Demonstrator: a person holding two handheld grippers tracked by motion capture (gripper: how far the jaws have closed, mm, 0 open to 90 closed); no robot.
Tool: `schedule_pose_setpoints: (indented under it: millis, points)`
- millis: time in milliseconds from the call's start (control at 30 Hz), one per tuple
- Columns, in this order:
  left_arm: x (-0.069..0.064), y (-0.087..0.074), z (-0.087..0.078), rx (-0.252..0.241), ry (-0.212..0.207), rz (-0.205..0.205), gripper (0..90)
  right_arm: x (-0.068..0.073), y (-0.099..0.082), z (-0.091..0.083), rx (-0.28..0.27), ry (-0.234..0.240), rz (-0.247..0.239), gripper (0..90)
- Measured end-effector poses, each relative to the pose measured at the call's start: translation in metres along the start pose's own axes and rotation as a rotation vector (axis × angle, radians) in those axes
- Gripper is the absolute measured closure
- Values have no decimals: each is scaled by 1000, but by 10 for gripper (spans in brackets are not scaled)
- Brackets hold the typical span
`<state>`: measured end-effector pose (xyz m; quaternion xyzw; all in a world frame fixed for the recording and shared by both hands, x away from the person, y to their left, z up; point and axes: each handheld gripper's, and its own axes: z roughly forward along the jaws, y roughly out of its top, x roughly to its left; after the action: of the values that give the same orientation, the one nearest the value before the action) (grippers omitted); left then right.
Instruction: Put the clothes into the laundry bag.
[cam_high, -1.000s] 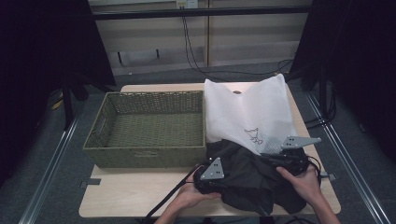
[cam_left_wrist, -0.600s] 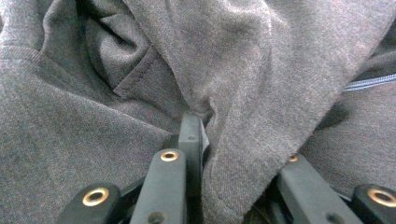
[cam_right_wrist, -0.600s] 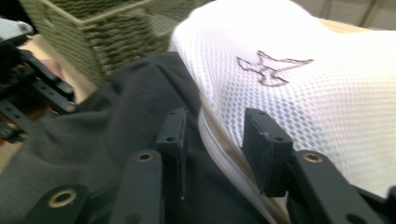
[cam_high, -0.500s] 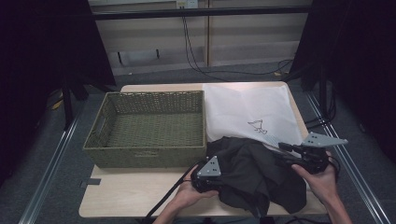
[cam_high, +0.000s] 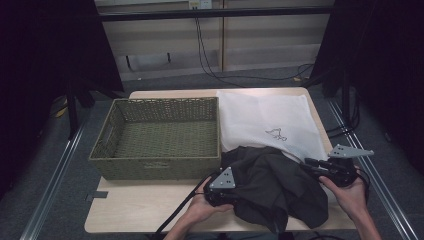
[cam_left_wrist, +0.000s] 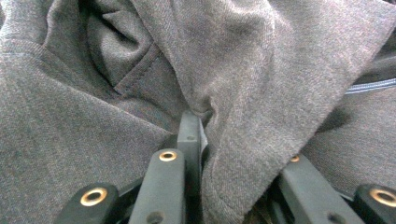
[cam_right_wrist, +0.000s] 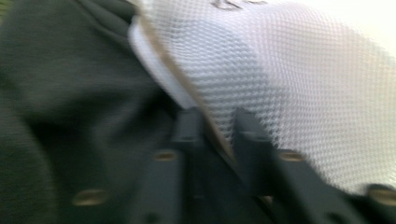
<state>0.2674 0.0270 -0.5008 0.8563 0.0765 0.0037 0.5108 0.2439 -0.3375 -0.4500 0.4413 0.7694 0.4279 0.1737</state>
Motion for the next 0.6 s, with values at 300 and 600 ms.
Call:
schedule_pose_setpoints:
  millis: [300,600]
  points:
    - [-1,5,-10,-67,-40,35,549,19,19,-14,-87,67,-29,900]
    - [-9,23,20,62,9,113,70,28,26,-6,-76,101,-42,900]
